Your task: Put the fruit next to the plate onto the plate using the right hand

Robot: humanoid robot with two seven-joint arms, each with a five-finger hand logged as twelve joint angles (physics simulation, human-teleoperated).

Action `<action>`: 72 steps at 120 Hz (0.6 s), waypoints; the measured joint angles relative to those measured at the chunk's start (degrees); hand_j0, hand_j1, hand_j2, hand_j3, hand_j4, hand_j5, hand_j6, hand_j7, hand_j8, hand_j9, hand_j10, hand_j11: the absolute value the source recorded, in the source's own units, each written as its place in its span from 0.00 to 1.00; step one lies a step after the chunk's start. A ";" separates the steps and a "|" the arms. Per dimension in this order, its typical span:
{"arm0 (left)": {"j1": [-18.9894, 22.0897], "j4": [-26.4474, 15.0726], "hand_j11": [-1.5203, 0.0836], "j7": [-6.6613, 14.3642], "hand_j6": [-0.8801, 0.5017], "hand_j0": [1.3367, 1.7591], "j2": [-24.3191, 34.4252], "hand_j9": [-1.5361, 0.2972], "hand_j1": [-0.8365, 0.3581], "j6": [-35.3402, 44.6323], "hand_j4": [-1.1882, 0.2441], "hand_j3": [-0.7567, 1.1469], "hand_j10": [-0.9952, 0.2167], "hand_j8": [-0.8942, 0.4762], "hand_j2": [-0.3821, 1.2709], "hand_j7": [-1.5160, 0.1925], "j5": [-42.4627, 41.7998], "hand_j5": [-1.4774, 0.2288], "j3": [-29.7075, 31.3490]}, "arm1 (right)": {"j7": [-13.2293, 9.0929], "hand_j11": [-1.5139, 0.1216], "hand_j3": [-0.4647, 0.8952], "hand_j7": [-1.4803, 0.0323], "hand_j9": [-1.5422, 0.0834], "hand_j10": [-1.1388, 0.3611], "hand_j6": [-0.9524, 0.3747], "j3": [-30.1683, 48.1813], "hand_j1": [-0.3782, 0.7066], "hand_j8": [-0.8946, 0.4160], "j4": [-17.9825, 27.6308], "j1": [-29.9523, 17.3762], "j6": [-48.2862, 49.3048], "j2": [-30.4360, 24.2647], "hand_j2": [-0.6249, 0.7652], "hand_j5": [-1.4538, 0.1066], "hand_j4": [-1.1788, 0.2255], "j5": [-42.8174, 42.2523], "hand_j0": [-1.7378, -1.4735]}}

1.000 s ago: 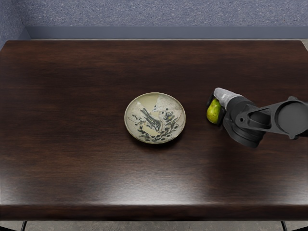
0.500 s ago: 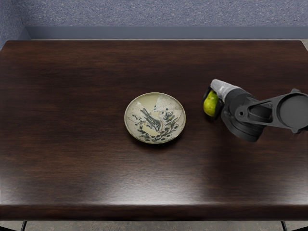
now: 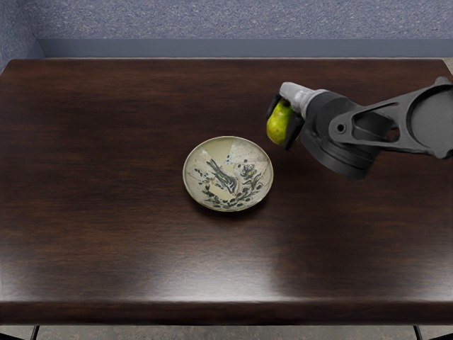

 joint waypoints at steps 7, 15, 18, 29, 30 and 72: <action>0.09 0.03 0.95 0.00 0.64 0.76 0.00 0.84 0.99 0.00 0.83 0.40 0.82 0.65 0.23 0.89 0.00 0.87 0.00 | 0.01 0.44 0.34 0.48 0.47 0.39 0.45 0.07 0.57 0.42 0.09 1.63 0.00 1.58 0.64 0.42 0.45 1.80 0.30; 0.18 0.05 0.95 0.00 0.64 0.76 0.00 0.84 0.99 0.00 0.83 0.40 0.82 0.65 0.23 0.89 0.00 0.87 0.00 | 0.02 0.44 0.34 0.48 0.46 0.39 0.45 0.23 0.58 0.43 0.09 2.80 -0.06 3.27 0.66 0.42 0.45 3.33 0.30; 0.18 0.05 0.95 0.00 0.64 0.76 0.00 0.84 0.99 0.00 0.83 0.40 0.82 0.65 0.23 0.89 0.00 0.87 0.00 | 0.02 0.44 0.34 0.48 0.46 0.39 0.45 0.35 0.59 0.41 0.07 3.07 -0.05 3.83 0.68 0.42 0.45 3.72 0.30; 0.27 0.06 0.95 0.00 0.64 0.76 0.00 0.84 0.99 0.00 0.83 0.40 0.82 0.65 0.23 0.89 0.00 0.87 0.00 | 0.02 0.45 0.34 0.48 0.46 0.39 0.44 0.99 0.61 0.43 -0.01 3.68 -0.15 5.55 0.72 0.41 0.46 4.92 0.30; 0.27 0.06 0.95 0.01 0.64 0.76 0.00 0.84 0.99 0.00 0.83 0.40 0.82 0.65 0.23 0.89 0.00 0.87 0.00 | 0.02 0.45 0.34 0.48 0.46 0.39 0.45 1.08 0.61 0.43 -0.02 3.72 -0.17 5.72 0.72 0.41 0.46 5.02 0.30; 0.68 0.07 0.95 0.00 0.64 0.76 0.00 0.84 0.99 0.00 0.83 0.40 0.82 0.65 0.23 0.89 -0.01 0.87 -0.06 | 0.01 0.47 0.34 0.48 0.46 0.38 0.45 5.18 0.64 0.43 -1.41 3.71 -0.07 12.21 0.77 0.42 0.46 8.00 0.30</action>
